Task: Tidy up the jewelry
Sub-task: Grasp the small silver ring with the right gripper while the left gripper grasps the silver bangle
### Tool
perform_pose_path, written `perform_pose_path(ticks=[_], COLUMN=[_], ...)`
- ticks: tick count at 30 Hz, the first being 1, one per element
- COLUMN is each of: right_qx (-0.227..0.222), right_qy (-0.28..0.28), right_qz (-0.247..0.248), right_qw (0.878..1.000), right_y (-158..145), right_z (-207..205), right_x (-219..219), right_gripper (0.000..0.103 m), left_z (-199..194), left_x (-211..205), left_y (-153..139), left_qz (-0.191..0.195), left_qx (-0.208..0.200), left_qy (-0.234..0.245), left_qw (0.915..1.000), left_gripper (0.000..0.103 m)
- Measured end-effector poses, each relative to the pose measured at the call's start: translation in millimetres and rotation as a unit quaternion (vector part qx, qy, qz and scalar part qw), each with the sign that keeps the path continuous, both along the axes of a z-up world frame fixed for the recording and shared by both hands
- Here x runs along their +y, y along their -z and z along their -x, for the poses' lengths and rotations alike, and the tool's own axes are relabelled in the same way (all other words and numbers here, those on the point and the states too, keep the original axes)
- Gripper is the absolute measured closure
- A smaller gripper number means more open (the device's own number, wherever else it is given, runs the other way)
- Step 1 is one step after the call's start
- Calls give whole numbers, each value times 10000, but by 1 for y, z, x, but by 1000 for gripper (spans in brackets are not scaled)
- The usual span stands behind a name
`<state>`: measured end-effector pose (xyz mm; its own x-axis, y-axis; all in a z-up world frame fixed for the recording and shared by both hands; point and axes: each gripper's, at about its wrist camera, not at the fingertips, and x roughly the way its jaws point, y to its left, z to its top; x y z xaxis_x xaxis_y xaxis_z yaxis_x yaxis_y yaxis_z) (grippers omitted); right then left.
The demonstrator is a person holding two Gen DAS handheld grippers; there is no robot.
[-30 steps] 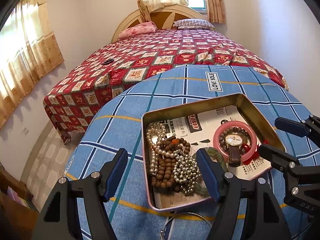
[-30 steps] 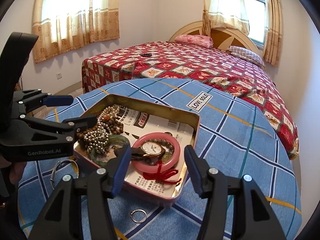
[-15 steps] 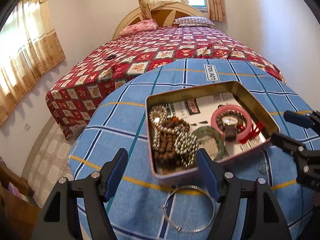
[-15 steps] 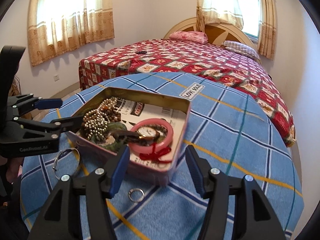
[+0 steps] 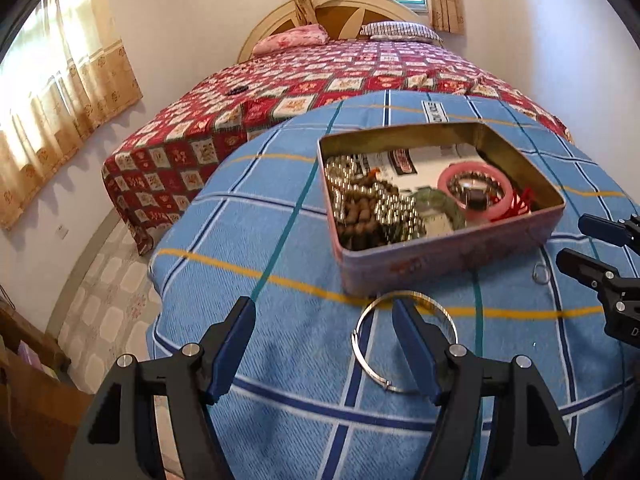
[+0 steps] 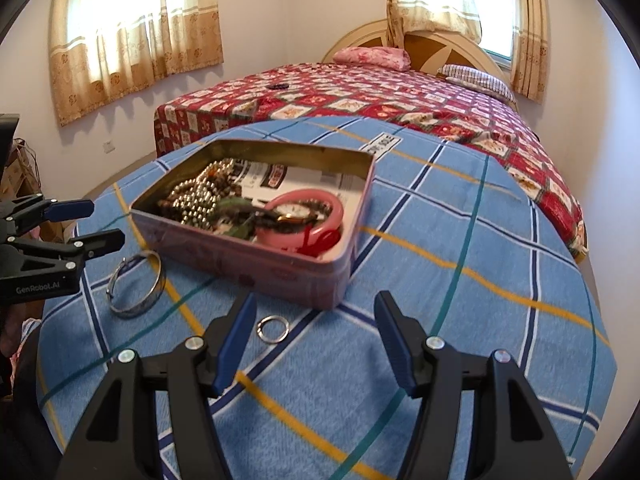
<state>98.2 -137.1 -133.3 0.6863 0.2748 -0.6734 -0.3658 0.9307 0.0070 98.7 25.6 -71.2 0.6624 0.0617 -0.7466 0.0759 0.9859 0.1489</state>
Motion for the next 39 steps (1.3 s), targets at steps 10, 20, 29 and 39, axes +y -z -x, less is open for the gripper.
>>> perform_pose_path(ticks=[10,20,29,39], right_qx=[104,472,496,252], right_qy=[-141,-445,-642,-554], right_qz=[129,371,272,109], right_qw=[9998,9972,9963,9981], right_y=[7,19,20,12], right_z=[5,2,9,14], right_x=[10,22,25,21], right_gripper=[39,56,95,96], left_z=[-4,-3,0,5], left_x=[-6,-3,-11,-9], left_y=[25,29,28,15], left_qz=[-103,56,173,279], left_qx=[238,207,299,174], left_qy=[16,119,411,463], left_qw=[9997,9997,9986,9984], left_gripper=[32,43,97,98])
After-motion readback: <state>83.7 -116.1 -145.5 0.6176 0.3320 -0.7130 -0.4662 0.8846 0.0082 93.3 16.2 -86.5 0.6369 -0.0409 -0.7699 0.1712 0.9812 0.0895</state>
